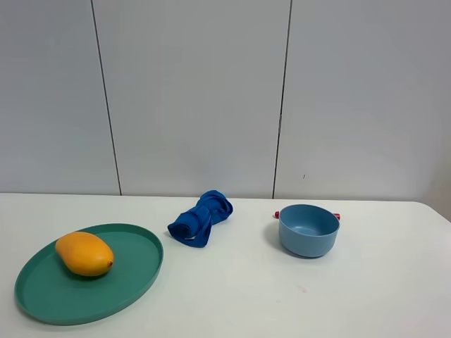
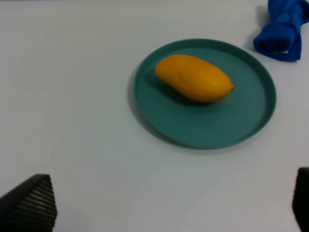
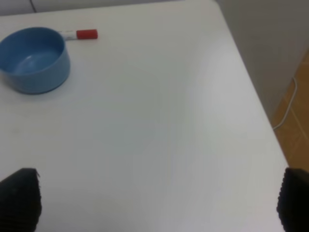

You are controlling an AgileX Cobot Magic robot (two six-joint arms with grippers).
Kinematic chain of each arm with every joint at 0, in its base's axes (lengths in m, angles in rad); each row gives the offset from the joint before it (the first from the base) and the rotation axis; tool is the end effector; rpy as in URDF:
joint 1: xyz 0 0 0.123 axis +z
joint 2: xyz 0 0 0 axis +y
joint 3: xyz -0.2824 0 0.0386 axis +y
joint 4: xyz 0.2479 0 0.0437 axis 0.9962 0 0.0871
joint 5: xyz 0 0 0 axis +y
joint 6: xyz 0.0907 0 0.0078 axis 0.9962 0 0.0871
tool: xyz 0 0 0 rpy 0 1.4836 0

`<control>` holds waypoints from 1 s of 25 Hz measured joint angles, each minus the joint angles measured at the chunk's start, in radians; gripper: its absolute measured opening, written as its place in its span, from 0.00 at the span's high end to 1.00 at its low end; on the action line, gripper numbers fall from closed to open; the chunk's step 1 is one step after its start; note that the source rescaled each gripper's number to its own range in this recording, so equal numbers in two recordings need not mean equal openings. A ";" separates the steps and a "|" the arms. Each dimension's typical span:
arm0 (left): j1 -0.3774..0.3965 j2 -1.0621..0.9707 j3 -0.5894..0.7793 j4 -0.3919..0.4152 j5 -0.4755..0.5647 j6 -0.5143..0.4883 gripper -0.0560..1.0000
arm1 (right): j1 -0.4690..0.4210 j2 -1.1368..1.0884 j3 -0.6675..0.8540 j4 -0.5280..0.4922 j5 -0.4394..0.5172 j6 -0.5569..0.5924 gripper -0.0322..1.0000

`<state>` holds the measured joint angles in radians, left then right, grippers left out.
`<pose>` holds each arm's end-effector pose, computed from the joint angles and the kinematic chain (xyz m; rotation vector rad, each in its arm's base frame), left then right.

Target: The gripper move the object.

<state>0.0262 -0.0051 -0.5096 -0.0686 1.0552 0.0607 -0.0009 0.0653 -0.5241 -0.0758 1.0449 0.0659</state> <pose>-0.0065 -0.0056 0.2804 0.0384 2.0220 -0.0268 0.0034 -0.0060 0.2854 0.0700 2.0665 -0.0512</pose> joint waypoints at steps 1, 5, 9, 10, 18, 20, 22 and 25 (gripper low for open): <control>0.000 0.000 0.000 0.000 0.000 0.000 0.00 | 0.000 -0.004 0.000 0.007 0.000 -0.010 0.00; 0.000 0.000 0.000 0.000 0.000 0.000 0.00 | 0.000 -0.023 0.017 0.014 0.011 -0.035 0.00; 0.000 0.000 0.000 0.000 0.000 0.000 0.00 | 0.000 -0.033 0.020 0.021 0.018 -0.049 0.00; 0.000 0.000 0.000 0.000 0.000 0.000 0.00 | 0.000 -0.033 0.020 0.021 0.018 -0.049 0.00; 0.000 0.000 0.000 0.001 0.000 0.000 0.00 | 0.000 -0.033 0.020 0.021 0.018 -0.049 0.00; 0.000 0.000 0.000 0.001 0.000 0.000 0.00 | 0.000 -0.033 0.020 0.021 0.018 -0.049 0.00; 0.000 0.000 0.000 0.001 0.000 0.000 0.00 | 0.000 -0.033 0.020 0.021 0.018 -0.049 0.00; 0.000 0.000 0.000 0.001 0.000 0.000 0.00 | 0.000 -0.033 0.020 0.021 0.018 -0.049 0.00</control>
<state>0.0262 -0.0051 -0.5096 -0.0676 1.0552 0.0607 -0.0009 0.0326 -0.5044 -0.0546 1.0633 0.0170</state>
